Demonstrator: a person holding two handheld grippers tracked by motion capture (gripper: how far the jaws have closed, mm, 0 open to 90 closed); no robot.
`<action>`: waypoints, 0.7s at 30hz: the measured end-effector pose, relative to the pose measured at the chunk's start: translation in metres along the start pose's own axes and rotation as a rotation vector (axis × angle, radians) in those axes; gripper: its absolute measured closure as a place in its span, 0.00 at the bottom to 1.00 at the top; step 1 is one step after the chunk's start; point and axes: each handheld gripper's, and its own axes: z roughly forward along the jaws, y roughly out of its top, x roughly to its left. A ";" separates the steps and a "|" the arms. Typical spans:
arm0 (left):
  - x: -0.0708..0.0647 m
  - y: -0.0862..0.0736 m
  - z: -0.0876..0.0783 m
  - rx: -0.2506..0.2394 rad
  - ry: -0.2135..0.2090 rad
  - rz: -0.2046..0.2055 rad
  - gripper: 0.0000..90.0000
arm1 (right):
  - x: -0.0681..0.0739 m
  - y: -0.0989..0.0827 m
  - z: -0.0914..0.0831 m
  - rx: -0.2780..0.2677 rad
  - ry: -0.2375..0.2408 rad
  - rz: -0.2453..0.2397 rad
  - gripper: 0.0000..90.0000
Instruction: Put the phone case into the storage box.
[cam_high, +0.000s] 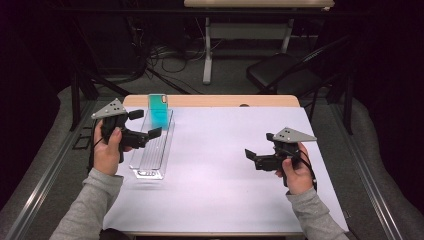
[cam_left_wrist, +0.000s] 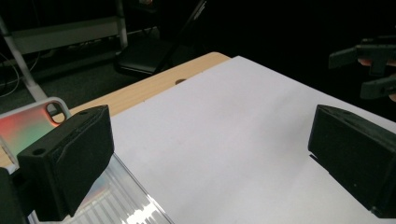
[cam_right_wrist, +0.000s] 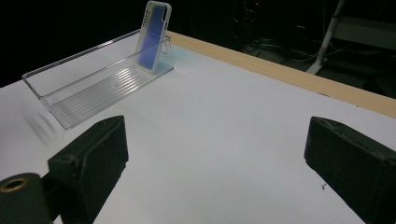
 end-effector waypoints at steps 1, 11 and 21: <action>-0.001 -0.001 -0.001 0.001 0.001 0.005 0.01 | 0.000 0.000 -0.001 -0.005 0.000 0.001 0.07; -0.016 -0.024 -0.003 -0.008 0.007 0.019 0.01 | 0.000 -0.009 -0.008 0.002 -0.021 -0.008 0.07; -0.025 -0.050 0.002 -0.047 -0.037 -0.006 0.01 | -0.007 -0.023 -0.015 0.006 -0.051 0.005 0.07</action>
